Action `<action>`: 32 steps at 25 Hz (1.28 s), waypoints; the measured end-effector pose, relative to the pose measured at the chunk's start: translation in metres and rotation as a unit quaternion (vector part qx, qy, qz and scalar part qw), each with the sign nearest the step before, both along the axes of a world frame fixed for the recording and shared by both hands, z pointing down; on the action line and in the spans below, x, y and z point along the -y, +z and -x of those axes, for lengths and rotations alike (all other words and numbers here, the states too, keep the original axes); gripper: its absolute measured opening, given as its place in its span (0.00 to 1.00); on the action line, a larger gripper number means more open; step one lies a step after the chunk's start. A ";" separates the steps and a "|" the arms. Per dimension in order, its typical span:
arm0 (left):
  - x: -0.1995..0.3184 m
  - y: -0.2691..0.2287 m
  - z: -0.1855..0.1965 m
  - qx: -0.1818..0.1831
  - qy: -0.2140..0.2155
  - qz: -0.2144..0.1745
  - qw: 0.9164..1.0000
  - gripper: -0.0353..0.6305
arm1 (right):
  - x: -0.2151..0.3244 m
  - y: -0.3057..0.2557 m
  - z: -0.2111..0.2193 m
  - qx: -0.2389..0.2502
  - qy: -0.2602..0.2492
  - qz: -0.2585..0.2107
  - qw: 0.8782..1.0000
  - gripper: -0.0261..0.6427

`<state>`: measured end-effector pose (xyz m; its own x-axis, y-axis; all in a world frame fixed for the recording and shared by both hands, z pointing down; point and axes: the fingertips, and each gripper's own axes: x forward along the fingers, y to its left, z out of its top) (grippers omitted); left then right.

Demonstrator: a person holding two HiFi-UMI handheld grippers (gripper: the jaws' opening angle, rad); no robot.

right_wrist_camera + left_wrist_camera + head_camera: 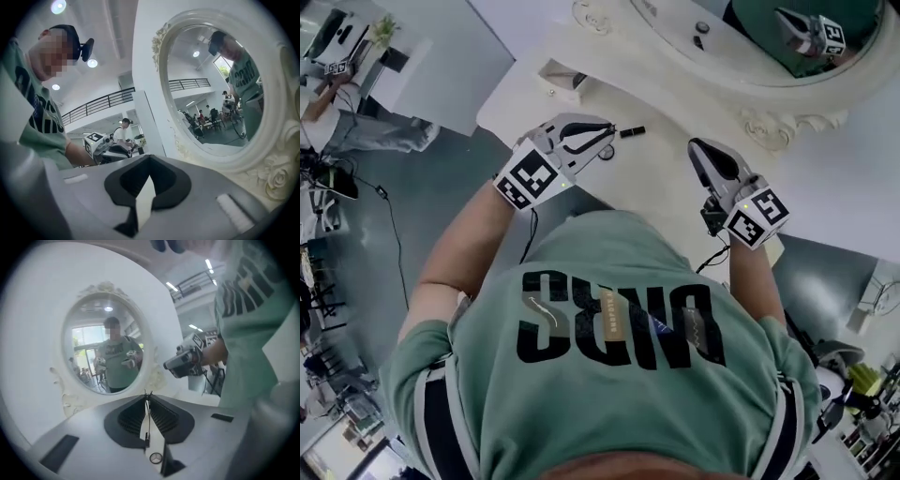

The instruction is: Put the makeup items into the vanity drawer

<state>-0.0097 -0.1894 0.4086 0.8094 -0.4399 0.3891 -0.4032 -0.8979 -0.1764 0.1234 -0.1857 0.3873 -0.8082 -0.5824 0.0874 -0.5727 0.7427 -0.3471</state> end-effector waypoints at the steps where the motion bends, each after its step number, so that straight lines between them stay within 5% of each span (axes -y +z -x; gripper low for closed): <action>1: 0.001 -0.011 0.014 -0.036 -0.026 0.011 0.999 0.11 | 0.004 -0.006 0.007 0.002 -0.007 -0.005 1.000 0.05; 4: 0.000 -0.037 0.057 -0.140 -0.093 0.035 0.985 0.11 | 0.014 -0.020 0.029 0.009 -0.029 -0.016 0.999 0.05; 8: -0.011 -0.057 0.109 -0.242 -0.154 0.051 0.957 0.11 | 0.017 -0.032 0.056 0.021 -0.053 -0.016 0.998 0.05; 11: -0.017 -0.064 0.135 -0.287 -0.182 0.058 0.939 0.11 | 0.020 -0.041 0.071 0.035 -0.061 -0.012 0.997 0.05; 14: -0.024 -0.066 0.151 -0.306 -0.197 0.058 0.930 0.11 | 0.021 -0.043 0.082 0.034 -0.070 -0.012 0.997 0.05; 32: 0.015 -0.033 0.150 -0.265 -0.208 0.077 0.938 0.11 | 0.036 -0.025 0.084 0.013 -0.063 0.002 0.998 0.05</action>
<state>-0.1602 -0.2040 0.3760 0.6775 -0.7327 0.0649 -0.7194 -0.6415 0.2664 0.0393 -0.2212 0.3621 -0.8774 -0.4750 0.0666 -0.4647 0.8073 -0.3637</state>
